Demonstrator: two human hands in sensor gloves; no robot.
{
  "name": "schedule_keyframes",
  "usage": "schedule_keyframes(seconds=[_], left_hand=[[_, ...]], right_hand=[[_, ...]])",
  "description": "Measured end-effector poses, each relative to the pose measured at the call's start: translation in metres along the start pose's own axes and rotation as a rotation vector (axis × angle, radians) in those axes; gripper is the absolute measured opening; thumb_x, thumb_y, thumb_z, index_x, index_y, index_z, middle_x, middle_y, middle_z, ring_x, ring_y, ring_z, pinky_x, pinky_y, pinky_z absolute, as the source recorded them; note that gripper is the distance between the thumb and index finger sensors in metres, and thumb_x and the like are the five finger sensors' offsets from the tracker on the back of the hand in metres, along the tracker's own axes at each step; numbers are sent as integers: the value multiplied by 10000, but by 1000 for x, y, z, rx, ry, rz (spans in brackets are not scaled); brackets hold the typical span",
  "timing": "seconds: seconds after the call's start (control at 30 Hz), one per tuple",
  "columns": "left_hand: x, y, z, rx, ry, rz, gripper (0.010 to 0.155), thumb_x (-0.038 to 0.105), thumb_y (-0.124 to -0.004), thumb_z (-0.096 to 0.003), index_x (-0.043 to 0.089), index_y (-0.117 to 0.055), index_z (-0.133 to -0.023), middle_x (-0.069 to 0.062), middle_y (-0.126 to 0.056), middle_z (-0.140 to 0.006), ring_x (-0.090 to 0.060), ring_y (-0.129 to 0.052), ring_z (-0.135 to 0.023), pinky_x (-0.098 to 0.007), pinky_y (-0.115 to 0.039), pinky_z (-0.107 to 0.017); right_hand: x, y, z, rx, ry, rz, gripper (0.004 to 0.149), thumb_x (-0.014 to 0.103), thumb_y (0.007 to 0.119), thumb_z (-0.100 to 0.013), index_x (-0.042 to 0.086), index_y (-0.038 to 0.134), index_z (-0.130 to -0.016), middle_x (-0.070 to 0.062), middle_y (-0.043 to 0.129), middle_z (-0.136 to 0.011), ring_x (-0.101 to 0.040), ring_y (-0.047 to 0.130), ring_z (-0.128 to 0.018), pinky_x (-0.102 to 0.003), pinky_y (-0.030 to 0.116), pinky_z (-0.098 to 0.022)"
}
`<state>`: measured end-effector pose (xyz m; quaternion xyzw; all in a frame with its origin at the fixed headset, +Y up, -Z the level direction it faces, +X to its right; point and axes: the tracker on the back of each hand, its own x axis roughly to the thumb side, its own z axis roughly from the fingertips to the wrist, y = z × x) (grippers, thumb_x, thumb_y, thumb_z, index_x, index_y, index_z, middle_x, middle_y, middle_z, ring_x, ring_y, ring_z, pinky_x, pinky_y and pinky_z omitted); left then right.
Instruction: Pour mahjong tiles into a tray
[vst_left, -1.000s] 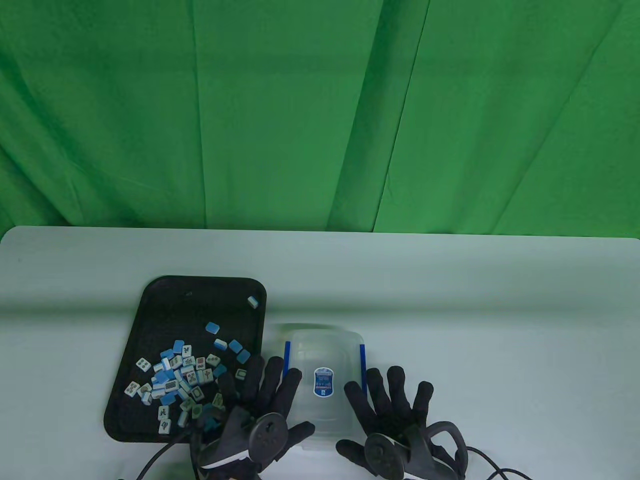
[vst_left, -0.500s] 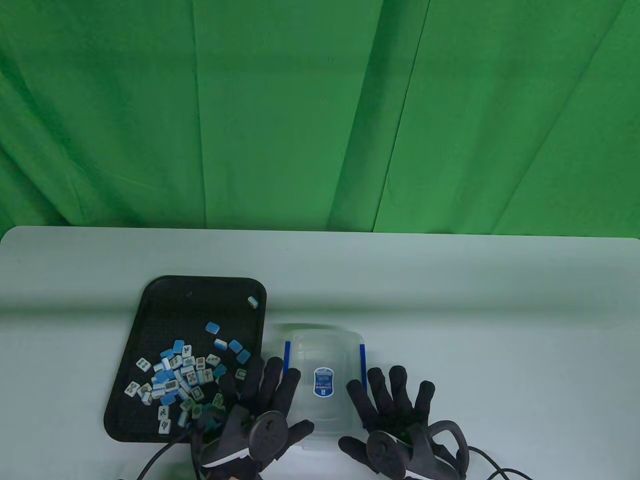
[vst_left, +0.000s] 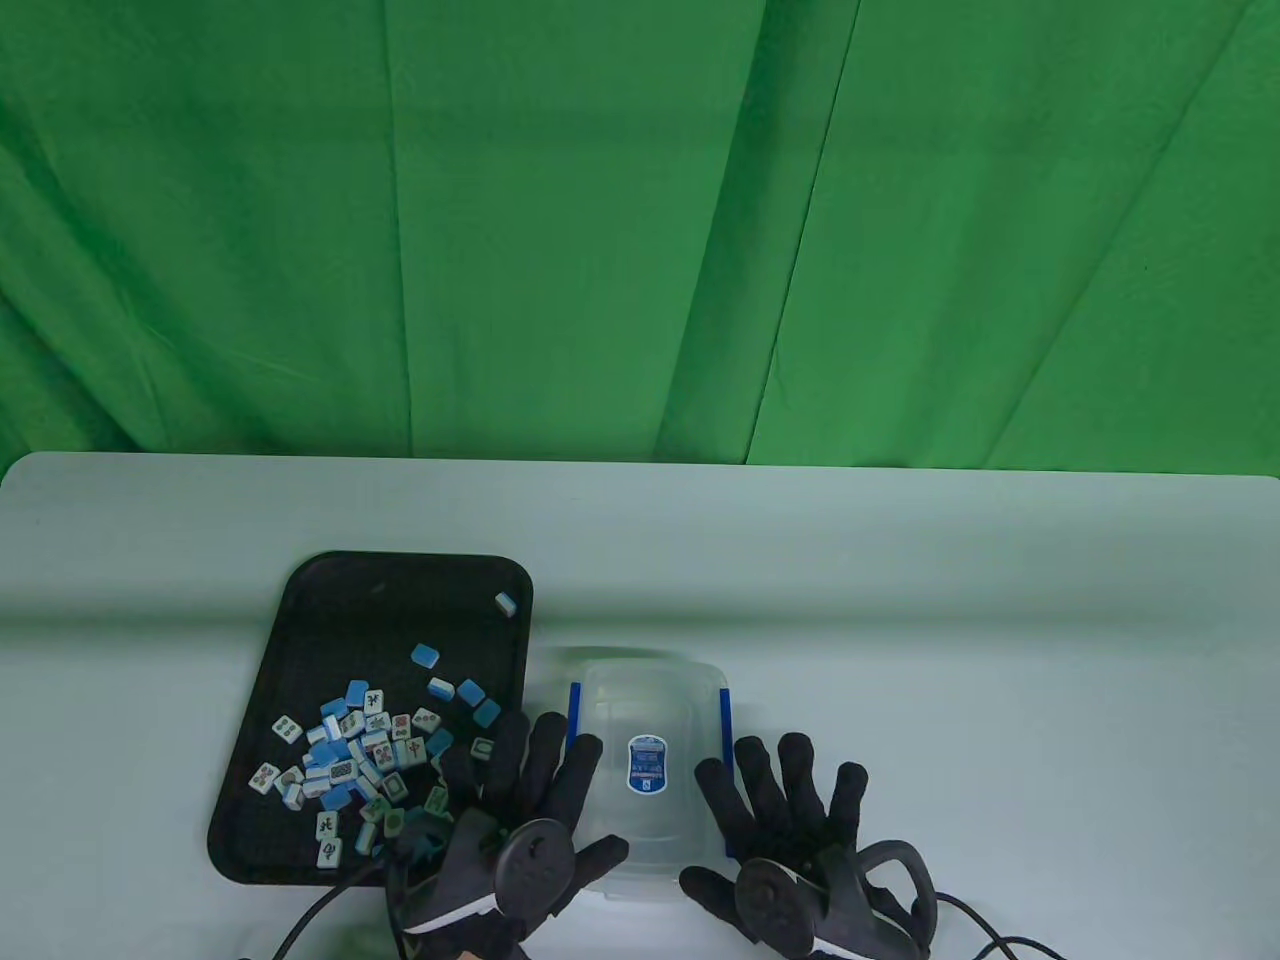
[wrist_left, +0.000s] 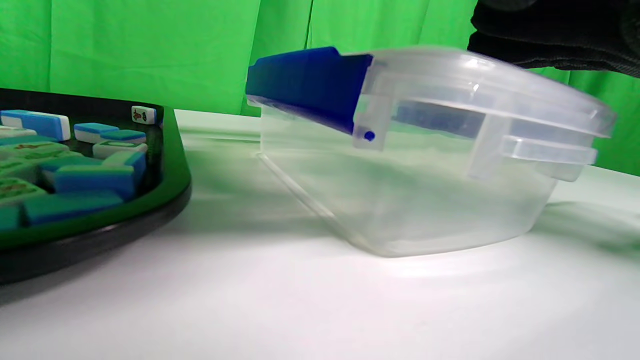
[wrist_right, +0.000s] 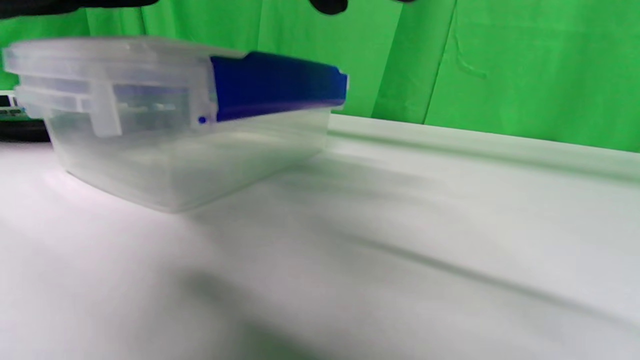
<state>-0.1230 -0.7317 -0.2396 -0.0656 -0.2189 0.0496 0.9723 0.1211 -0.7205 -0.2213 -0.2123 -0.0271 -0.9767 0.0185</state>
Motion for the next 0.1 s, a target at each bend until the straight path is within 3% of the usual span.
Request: schedule_keyframes(seconds=[0.1], left_hand=[[1,-3,0,-17,0,-13,847,726,-404,-613,242,-14,-1189,-177,1,-1224,-465,36,-1066,-794,-107,-575]], right_hand=[[1,0,1,3,-1,2,860,765,384,-568,284,94,-1219,-177,184,-1302,-548,170,-1134,-816,195,-686]])
